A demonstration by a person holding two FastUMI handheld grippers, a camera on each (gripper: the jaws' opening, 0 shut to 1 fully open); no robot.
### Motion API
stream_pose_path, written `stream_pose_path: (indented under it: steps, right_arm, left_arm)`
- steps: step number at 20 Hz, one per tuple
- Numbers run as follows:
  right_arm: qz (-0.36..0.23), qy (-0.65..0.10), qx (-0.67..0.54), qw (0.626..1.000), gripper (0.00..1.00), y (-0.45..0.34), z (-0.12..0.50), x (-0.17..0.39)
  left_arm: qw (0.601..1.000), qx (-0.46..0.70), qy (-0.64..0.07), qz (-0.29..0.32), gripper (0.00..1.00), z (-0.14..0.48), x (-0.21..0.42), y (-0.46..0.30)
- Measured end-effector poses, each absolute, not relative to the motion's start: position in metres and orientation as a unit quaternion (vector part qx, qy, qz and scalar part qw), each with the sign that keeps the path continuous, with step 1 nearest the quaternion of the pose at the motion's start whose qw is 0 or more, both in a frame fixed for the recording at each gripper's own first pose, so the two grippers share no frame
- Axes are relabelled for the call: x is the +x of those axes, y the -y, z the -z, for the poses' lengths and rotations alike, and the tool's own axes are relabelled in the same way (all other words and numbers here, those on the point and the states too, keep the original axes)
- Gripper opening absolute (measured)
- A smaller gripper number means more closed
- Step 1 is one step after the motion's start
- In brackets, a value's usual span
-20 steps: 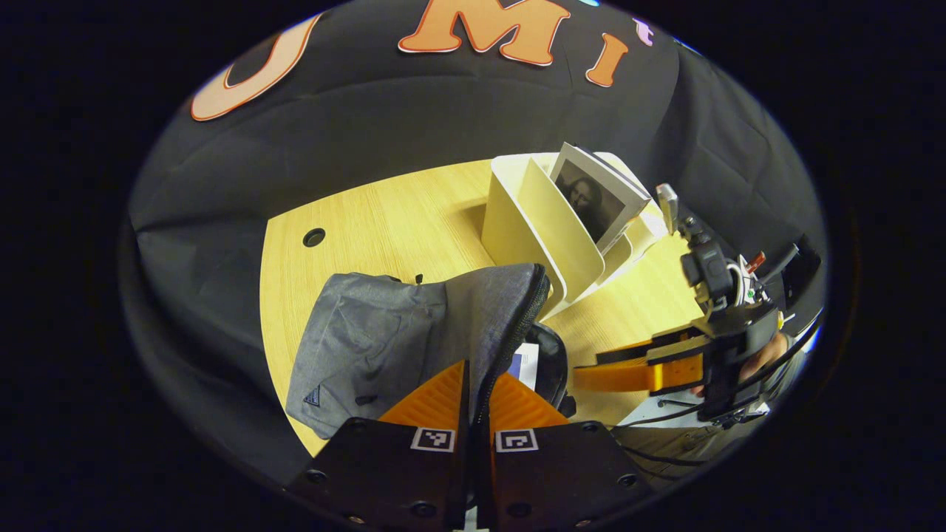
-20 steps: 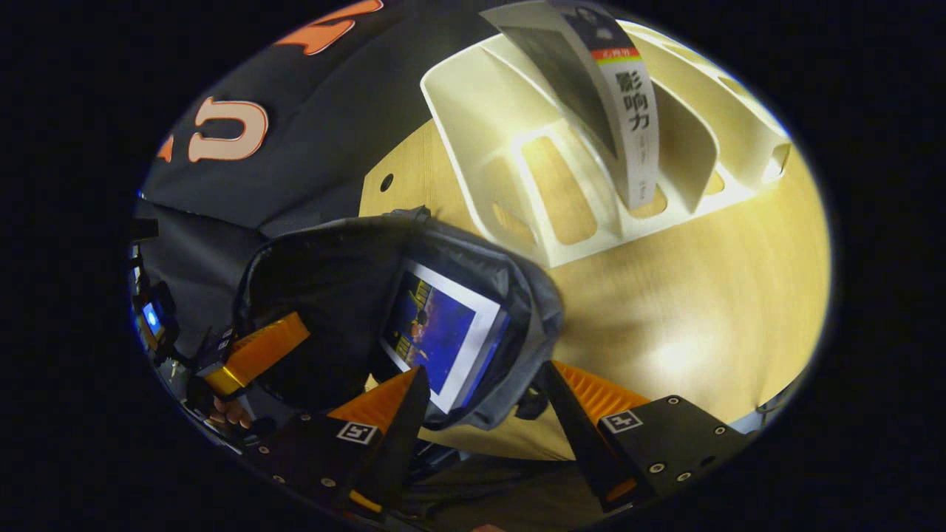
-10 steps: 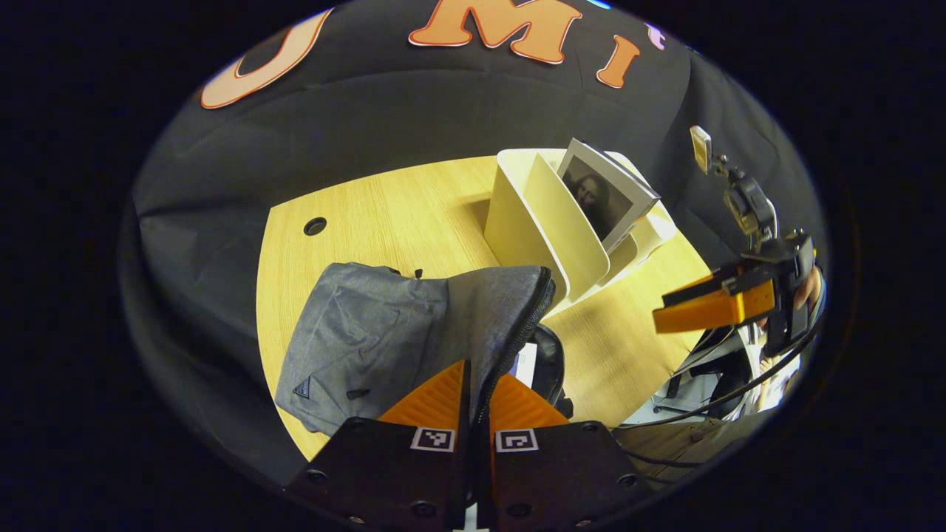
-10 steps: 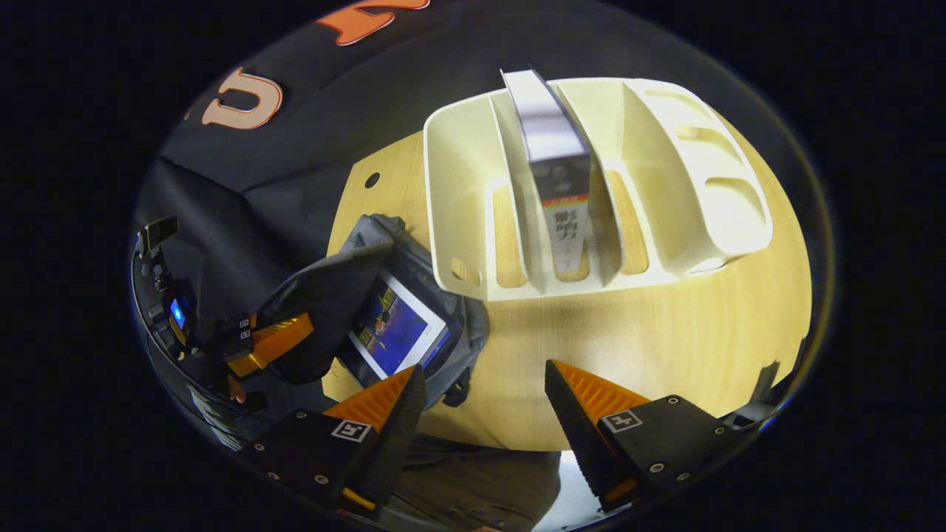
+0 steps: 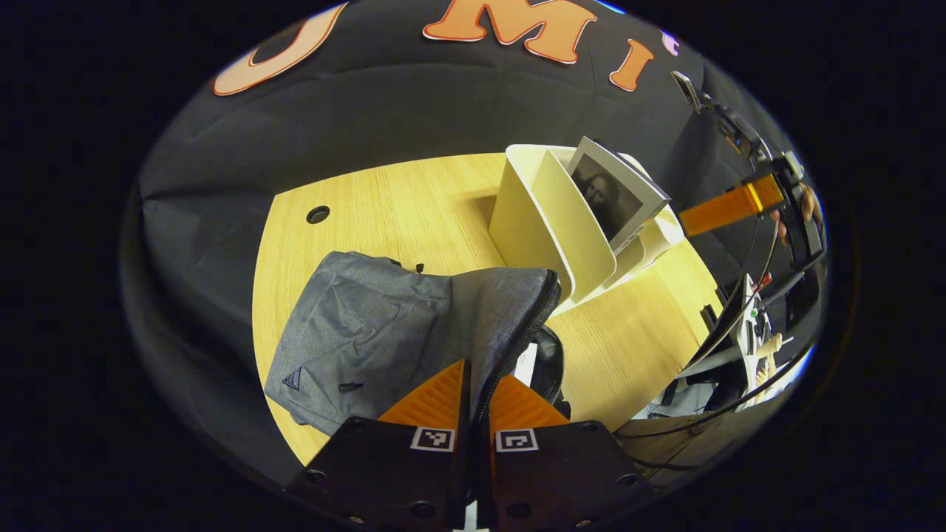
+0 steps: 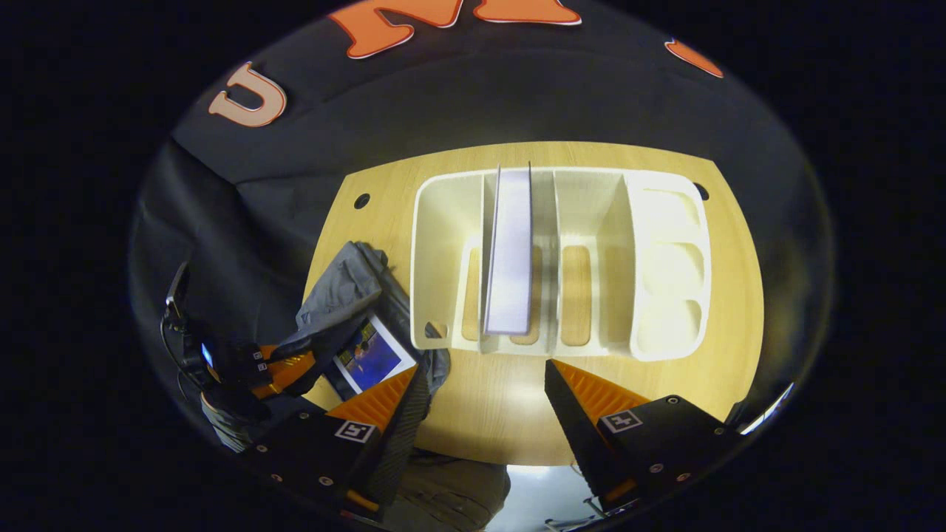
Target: Open the schoolbag, grab two books from the bookshelf and put them into the schoolbag.
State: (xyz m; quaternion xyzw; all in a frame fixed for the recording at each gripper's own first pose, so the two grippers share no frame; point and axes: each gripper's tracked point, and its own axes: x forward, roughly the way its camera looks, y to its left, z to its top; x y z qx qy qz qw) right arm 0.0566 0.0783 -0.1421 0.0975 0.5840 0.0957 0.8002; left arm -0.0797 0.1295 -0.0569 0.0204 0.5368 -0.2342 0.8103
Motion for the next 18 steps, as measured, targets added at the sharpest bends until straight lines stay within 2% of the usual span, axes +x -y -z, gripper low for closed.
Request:
stream_pose_path:
  steps: [5, 11, 13, 14, 15, 16, 17, 18]
  right_arm:
    - [-0.109, -0.589, 0.084, 0.797, 0.94, -0.082, 0.138, 0.098]
    - [-0.112, -0.617, 0.071, 0.776, 0.93, -0.083, 0.17, 0.128]
    - [-0.102, -0.622, 0.066, 0.774, 0.87, -0.078, 0.183, 0.136]
    - [-0.098, -0.624, 0.065, 0.772, 0.71, -0.075, 0.188, 0.14]
    - [-0.093, -0.626, 0.067, 0.772, 0.69, -0.073, 0.192, 0.142]
    - [-0.088, -0.627, 0.068, 0.771, 0.82, -0.071, 0.196, 0.145]
    - [-0.086, -0.628, 0.069, 0.771, 0.67, -0.069, 0.197, 0.147]
    - [-0.075, -0.628, 0.065, 0.772, 0.47, -0.065, 0.202, 0.149]
  left_arm:
    - [0.811, -0.003, -0.545, 0.214, 0.06, 0.062, -0.079, -0.129]
    - [0.808, -0.017, -0.556, 0.194, 0.06, 0.069, -0.078, -0.132]
    - [0.806, -0.02, -0.56, 0.188, 0.06, 0.071, -0.078, -0.132]
    - [0.806, -0.021, -0.562, 0.186, 0.06, 0.071, -0.077, -0.13]
    - [0.805, -0.02, -0.564, 0.184, 0.06, 0.072, -0.077, -0.131]
    - [0.805, -0.021, -0.565, 0.183, 0.06, 0.072, -0.079, -0.132]
    - [0.804, -0.02, -0.566, 0.182, 0.06, 0.072, -0.078, -0.132]
    - [0.804, -0.021, -0.566, 0.181, 0.06, 0.073, -0.078, -0.132]
